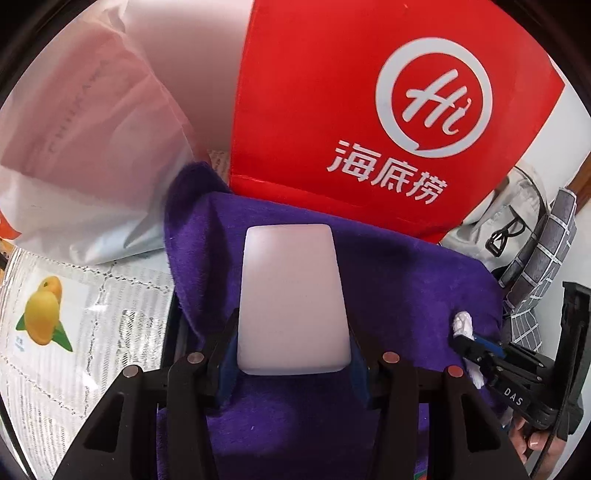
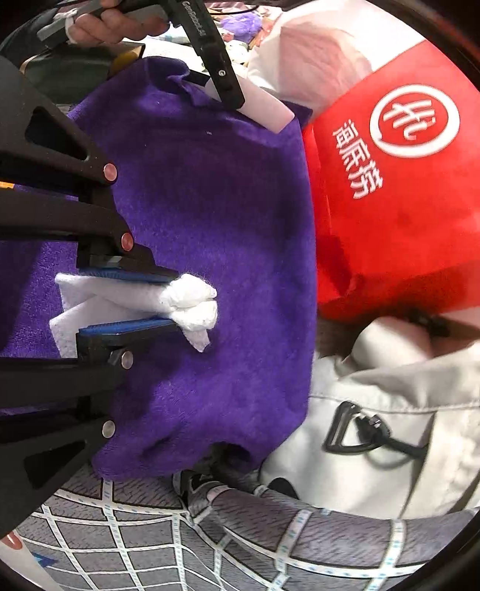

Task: Organize soft objects
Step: 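Open the left gripper over the purple towel while the right gripper releases the tissue there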

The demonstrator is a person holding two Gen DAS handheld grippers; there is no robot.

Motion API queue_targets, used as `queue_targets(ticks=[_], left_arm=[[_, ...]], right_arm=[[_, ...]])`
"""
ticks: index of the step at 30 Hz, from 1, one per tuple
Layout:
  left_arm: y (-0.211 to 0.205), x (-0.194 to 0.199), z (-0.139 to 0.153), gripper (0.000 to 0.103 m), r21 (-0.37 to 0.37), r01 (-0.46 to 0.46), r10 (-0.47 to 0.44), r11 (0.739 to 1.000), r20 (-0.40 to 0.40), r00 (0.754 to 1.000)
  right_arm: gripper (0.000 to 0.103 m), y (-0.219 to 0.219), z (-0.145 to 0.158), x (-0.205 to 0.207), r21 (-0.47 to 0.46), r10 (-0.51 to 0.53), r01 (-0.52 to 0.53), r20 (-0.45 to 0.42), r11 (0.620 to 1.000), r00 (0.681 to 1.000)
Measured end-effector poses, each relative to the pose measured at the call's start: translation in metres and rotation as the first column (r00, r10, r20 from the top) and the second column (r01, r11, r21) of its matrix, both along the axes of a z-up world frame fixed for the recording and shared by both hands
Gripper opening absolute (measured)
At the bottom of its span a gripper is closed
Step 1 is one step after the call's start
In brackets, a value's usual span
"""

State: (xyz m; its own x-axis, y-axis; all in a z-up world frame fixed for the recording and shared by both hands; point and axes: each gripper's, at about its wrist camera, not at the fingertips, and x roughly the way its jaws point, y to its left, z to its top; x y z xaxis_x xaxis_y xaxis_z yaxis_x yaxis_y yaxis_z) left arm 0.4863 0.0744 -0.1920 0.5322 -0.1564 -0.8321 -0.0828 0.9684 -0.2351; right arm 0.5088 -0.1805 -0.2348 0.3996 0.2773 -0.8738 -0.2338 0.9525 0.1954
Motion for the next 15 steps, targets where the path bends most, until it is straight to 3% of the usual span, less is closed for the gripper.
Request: queue_targets(ticks=[6,9,12,15], left_arm=[[-0.009,0.009,-0.008,0.048,0.02,0.006,-0.005,1.0,-0.021,1.0],[-0.012,0.011,-0.008,0.051,0.042,0.01,-0.009,0.999,-0.026,1.0],[-0.018,0.013,-0.01,0.067,0.051,0.007,-0.006,0.999,-0.021,1.0],[-0.022,0.012,-0.005,0.071,0.042,0.004,-0.004,0.999,-0.003,1.0]], right_arm=[[0.023,0.001,-0.001,0.001,-0.008,0.001,-0.001,-0.004,1.0,1.0],[0.049,0.006,-0.002,0.001,-0.02,0.015,-0.015,-0.009,1.0,1.0],[0.061,0.014,0.003,-0.001,-0.027,0.028,-0.027,0.032,0.999,0.999],[0.068,0.015,0.01,-0.005,-0.04,0.023,-0.02,0.073,0.999,0.997]])
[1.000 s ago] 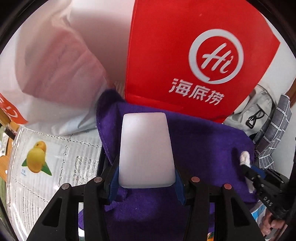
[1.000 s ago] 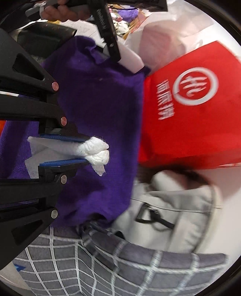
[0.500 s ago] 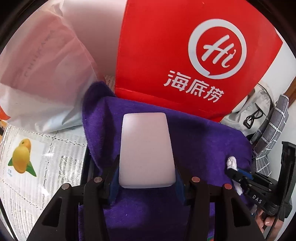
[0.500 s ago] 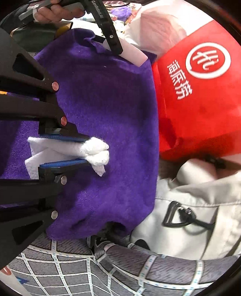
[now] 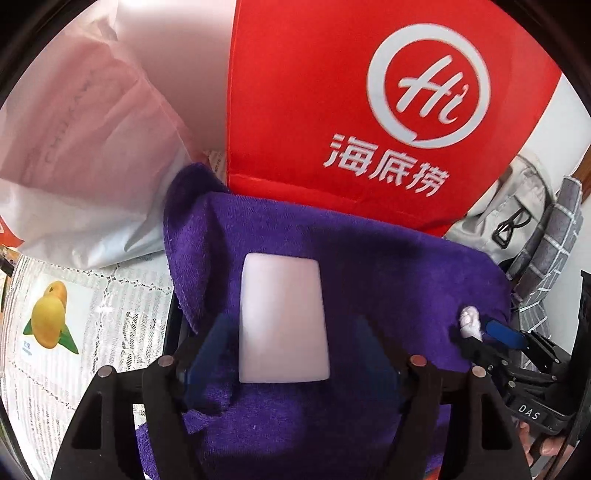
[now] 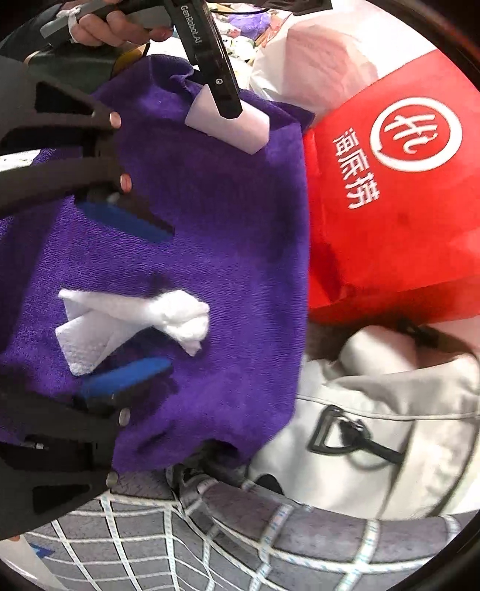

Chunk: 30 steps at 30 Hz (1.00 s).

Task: Organize soft objects
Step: 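Open the left gripper over the purple towel while the right gripper releases the tissue there, then move the open left gripper back toward the white mesh bag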

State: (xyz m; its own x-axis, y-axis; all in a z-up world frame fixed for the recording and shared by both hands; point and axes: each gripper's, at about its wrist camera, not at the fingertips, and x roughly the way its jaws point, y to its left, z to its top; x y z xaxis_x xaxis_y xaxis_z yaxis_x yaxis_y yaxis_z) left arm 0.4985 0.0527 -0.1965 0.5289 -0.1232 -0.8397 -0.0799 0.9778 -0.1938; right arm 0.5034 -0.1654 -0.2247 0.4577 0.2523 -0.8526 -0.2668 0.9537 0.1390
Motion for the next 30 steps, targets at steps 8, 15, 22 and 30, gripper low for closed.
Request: queue_targets(ticks=[8,15,22,30], left_arm=[[-0.002,-0.013,0.02,0.071,0.0,0.002,-0.002,1.0,0.029,1.0],[0.0,-0.031,0.047,0.071,0.04,-0.004,0.0,0.999,0.091,0.996],[0.001,-0.052,0.079,0.071,0.029,0.039,-0.043,0.999,0.147,0.988],[-0.003,-0.067,0.097,0.071,0.032,0.066,-0.071,0.997,0.179,0.981]], right_arm=[[0.067,-0.01,0.039,-0.025,0.027,-0.071,0.068,0.118,0.997,0.991],[0.067,-0.034,0.071,-0.097,0.09,-0.11,0.097,0.148,0.991,0.983],[0.04,-0.049,0.077,-0.214,0.034,-0.13,0.126,0.181,0.992,0.975],[0.031,-0.059,0.043,-0.282,0.053,-0.15,0.146,0.077,0.988,0.986]])
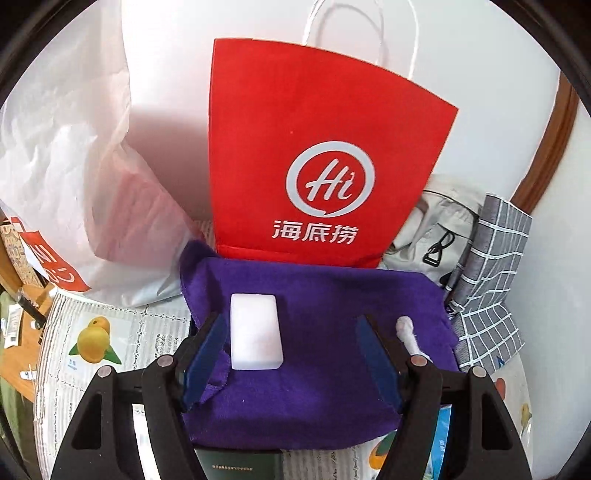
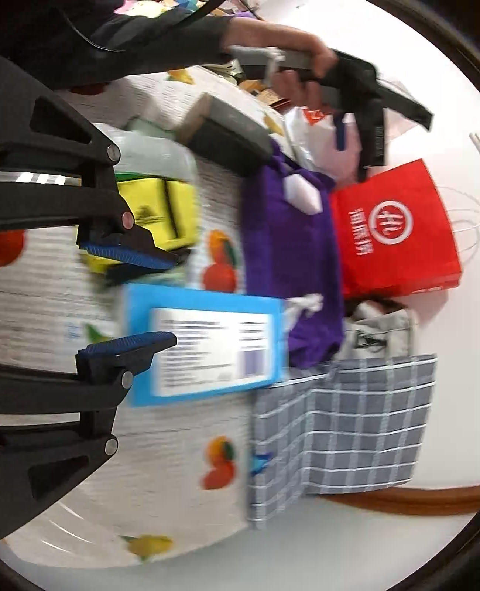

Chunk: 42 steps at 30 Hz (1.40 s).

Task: Organize soft objects
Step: 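Move the open left gripper back toward the white mesh bag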

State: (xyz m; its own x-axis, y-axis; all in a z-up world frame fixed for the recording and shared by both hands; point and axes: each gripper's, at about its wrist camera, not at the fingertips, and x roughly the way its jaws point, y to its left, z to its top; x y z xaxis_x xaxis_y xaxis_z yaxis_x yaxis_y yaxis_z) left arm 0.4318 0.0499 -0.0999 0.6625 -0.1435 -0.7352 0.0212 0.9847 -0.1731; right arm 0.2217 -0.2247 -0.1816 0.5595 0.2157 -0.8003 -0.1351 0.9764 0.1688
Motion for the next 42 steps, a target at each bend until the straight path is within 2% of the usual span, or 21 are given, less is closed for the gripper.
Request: queue_targets(ticks=[1,3,14,16,19,25,30,35,42], left_arm=[[-0.001,-0.001,0.001,0.071,-0.001,0.003,-0.003,1.0,0.002,1.0],[-0.004,-0.001,0.002,0.071,-0.003,0.01,-0.01,1.0,0.004,1.0],[0.002,-0.002,0.008,0.071,-0.033,0.018,-0.018,0.999,0.006,1.0],[0.003,-0.003,0.01,0.071,-0.035,0.018,-0.018,0.999,0.009,1.0],[0.003,-0.004,0.012,0.071,-0.033,0.018,-0.018,0.999,0.013,1.0],[-0.006,-0.008,0.015,0.071,-0.013,0.028,-0.028,1.0,0.019,0.999],[-0.017,-0.014,0.02,0.071,0.02,0.042,-0.043,0.999,0.037,0.998],[-0.023,-0.02,0.024,0.071,0.043,0.046,-0.048,0.998,0.05,0.998],[-0.026,-0.022,0.024,0.071,0.047,0.05,-0.052,0.998,0.051,0.997]], right_arm=[[0.024,0.001,-0.005,-0.003,0.015,0.007,-0.007,-0.012,1.0,1.0],[0.02,0.004,-0.013,-0.007,0.036,0.022,-0.021,-0.029,0.999,0.999],[0.02,0.014,-0.041,-0.004,0.054,-0.002,0.006,-0.063,0.999,0.998],[0.008,0.016,-0.045,-0.004,0.043,0.015,-0.012,-0.061,0.999,0.998],[0.003,0.021,-0.042,-0.01,-0.021,0.028,-0.029,-0.031,0.999,0.999],[0.003,0.011,-0.02,-0.031,-0.033,0.018,-0.018,0.012,0.999,1.0],[0.003,-0.001,-0.012,-0.06,-0.061,0.029,-0.029,-0.004,0.998,1.0],[0.003,-0.018,-0.035,-0.081,-0.097,0.0,-0.005,-0.059,0.995,0.998],[0.003,-0.021,-0.062,-0.075,-0.124,-0.019,0.009,-0.078,0.992,0.997]])
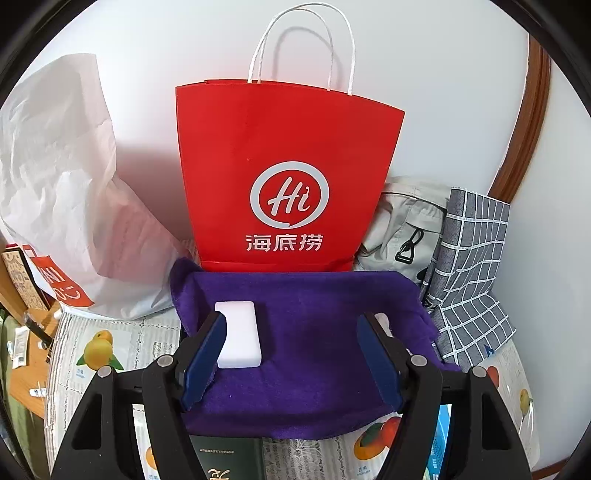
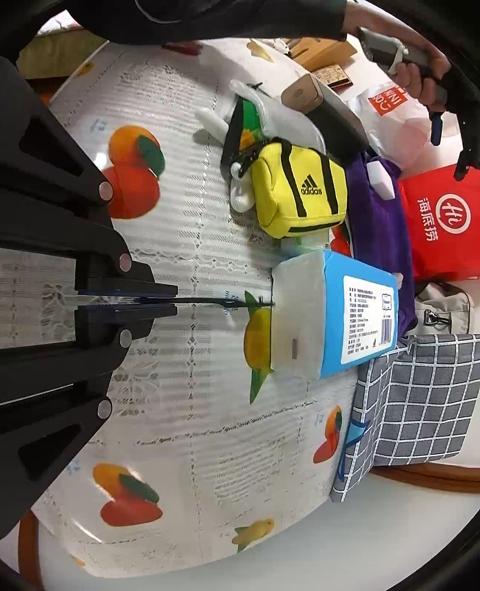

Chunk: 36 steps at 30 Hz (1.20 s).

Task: Organize soft objects
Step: 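Move the open left gripper back toward the white mesh bag, then close the left gripper on the white mesh bag and lift it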

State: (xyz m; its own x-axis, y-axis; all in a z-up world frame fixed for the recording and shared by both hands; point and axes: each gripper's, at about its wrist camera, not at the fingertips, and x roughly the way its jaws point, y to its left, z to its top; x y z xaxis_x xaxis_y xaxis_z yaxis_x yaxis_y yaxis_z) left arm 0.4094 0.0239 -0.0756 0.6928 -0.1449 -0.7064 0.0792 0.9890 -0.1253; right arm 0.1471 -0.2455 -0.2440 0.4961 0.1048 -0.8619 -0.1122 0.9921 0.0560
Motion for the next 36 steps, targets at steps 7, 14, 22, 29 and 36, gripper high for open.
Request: queue_targets(ticks=[7,14,22,29,36], left_arm=[[0.005,0.003,-0.001,0.071,-0.001,-0.009,0.009,1.0,-0.006,1.0],[0.001,-0.015,0.012,0.071,-0.022,0.026,-0.025,0.999,0.011,1.0],[-0.019,-0.078,-0.011,0.071,-0.016,0.115,-0.116,0.993,-0.083,0.99],[-0.006,-0.15,-0.075,0.071,-0.089,0.082,-0.101,0.993,-0.227,0.969],[-0.016,-0.173,-0.123,0.071,-0.205,0.061,-0.128,0.977,-0.328,0.936]], right_arm=[[0.003,-0.003,-0.008,0.023,0.062,-0.043,0.04,0.04,0.997,0.998],[0.003,-0.001,-0.004,0.024,0.08,-0.03,0.025,0.06,0.997,0.998],[0.003,-0.012,0.008,0.005,0.111,-0.043,0.033,0.092,0.993,0.995],[0.003,-0.016,0.015,-0.011,0.14,-0.036,0.019,0.12,0.99,0.992],[0.003,-0.015,0.013,-0.026,0.15,-0.024,0.006,0.117,0.989,0.993]])
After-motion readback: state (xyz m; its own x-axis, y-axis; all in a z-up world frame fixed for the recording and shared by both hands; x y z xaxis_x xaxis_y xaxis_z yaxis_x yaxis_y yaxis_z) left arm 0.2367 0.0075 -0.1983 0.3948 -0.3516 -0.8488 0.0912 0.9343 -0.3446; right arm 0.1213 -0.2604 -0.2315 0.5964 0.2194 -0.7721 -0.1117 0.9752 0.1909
